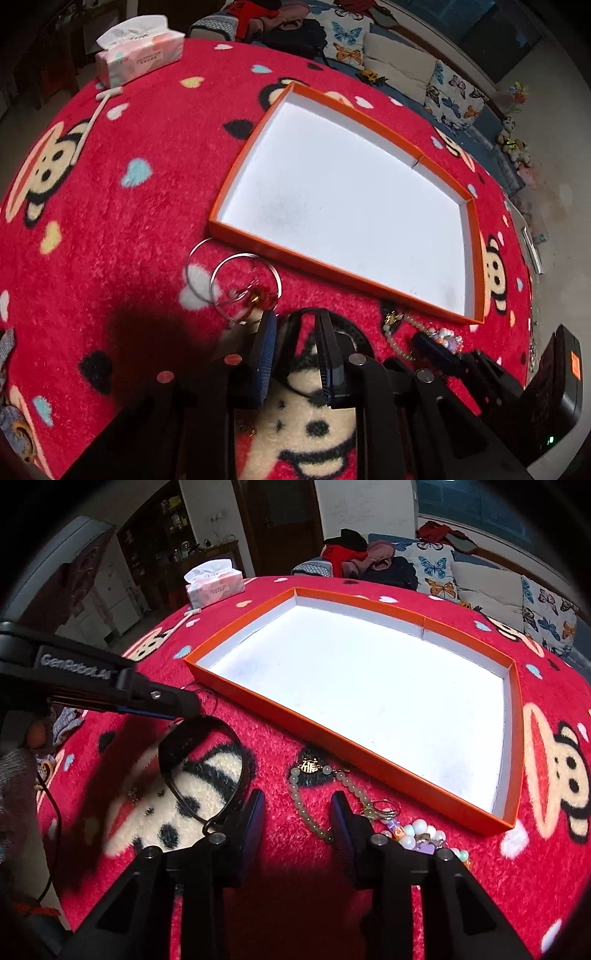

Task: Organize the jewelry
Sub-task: 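Close the left gripper on the black band while the right gripper approaches the green bead bracelet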

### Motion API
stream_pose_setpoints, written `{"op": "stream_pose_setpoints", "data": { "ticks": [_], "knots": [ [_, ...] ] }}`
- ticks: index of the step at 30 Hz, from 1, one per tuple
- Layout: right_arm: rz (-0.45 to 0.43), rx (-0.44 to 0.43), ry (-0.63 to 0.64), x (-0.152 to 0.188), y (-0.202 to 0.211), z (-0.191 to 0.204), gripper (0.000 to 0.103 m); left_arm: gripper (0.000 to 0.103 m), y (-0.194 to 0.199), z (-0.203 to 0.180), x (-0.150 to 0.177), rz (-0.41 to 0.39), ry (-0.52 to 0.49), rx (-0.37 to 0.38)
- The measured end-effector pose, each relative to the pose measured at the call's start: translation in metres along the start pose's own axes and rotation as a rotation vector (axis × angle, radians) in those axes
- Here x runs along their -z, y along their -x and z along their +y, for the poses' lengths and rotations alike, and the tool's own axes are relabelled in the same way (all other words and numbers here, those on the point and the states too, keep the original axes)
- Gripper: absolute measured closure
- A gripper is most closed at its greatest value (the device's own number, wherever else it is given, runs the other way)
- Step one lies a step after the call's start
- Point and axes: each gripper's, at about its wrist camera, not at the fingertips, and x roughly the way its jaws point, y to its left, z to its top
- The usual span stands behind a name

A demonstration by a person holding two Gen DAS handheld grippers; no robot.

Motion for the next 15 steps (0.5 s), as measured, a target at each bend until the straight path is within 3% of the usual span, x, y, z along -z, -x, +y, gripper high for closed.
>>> {"op": "stream_pose_setpoints", "data": {
  "ticks": [10,13,15],
  "knots": [
    [0.016,-0.026,0.037,-0.006,-0.011,-0.001,0.062,0.074,-0.001,0.010,0.010,0.051,0.133,0.037],
    [0.016,-0.037,0.052,-0.004,-0.011,0.000,0.074,0.058,-0.006,0.011,0.015,0.052,0.180,0.016],
    [0.012,-0.034,0.062,-0.003,-0.010,0.000,0.079,0.058,-0.008,0.012,0.017,0.051,0.211,0.016]
  ]
}}
